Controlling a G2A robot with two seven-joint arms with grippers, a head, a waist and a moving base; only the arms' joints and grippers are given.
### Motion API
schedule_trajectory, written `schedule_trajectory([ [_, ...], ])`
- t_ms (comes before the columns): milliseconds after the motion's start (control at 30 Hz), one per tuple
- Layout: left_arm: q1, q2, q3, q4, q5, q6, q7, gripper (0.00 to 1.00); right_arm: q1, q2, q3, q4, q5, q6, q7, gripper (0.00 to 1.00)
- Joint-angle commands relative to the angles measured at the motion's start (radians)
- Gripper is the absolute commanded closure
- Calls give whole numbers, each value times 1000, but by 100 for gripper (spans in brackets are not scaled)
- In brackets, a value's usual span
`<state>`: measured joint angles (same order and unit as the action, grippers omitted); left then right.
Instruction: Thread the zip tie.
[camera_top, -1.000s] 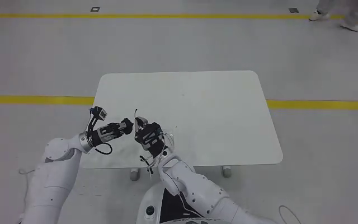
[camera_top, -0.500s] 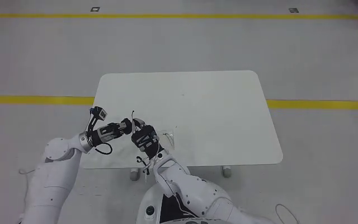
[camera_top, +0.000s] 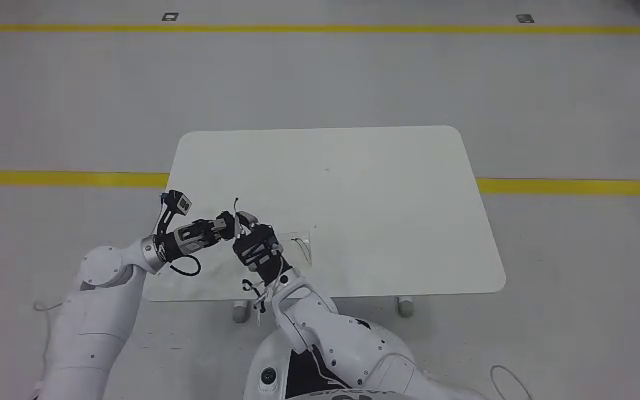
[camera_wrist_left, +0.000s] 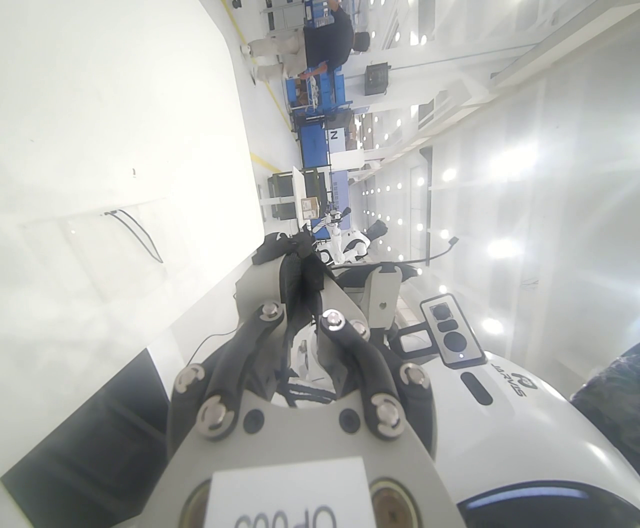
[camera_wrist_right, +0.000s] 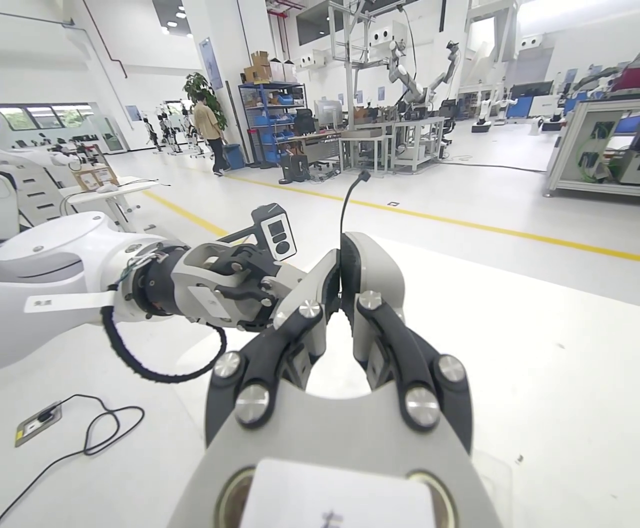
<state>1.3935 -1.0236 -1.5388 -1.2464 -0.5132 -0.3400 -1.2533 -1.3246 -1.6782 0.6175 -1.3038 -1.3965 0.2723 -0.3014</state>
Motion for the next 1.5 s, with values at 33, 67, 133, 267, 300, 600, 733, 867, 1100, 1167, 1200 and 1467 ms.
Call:
schedule_trajectory([
  [33, 0, 0, 0, 0, 0, 0, 0, 100, -1, -3, 1, 1, -5, -1, 3, 100],
  [67, 0, 0, 0, 0, 0, 0, 0, 100, -2, -3, 1, 1, -6, -1, 4, 100],
  [133, 0, 0, 0, 0, 0, 0, 0, 100, -2, -5, 3, 3, -9, -3, 4, 100],
  [267, 0, 0, 0, 0, 0, 0, 0, 100, -1, -7, 6, 9, -10, -4, 5, 100],
  [300, 0, 0, 0, 0, 0, 0, 0, 100, -1, -7, 7, 11, -9, -4, 5, 100],
  [600, 0, 0, 0, 0, 0, 0, 0, 100, 2, -11, 10, 19, -7, -8, 0, 100],
  [733, 0, 0, 0, 0, 0, 0, 0, 100, 4, -12, 10, 21, -6, -10, -1, 100],
  [867, 0, 0, 0, 0, 0, 0, 0, 100, 6, -14, 10, 25, -7, -11, 1, 100],
  [1100, 0, 0, 0, 0, 0, 0, 0, 100, 10, -17, 11, 35, -11, -8, 5, 100],
  [1167, 0, 0, 0, 0, 0, 0, 0, 100, 11, -18, 10, 37, -12, -7, 5, 100],
  [1200, 0, 0, 0, 0, 0, 0, 0, 100, 11, -18, 10, 38, -12, -7, 5, 100],
  [1467, 0, 0, 0, 0, 0, 0, 0, 100, 13, -19, 8, 42, -13, -7, 7, 100],
])
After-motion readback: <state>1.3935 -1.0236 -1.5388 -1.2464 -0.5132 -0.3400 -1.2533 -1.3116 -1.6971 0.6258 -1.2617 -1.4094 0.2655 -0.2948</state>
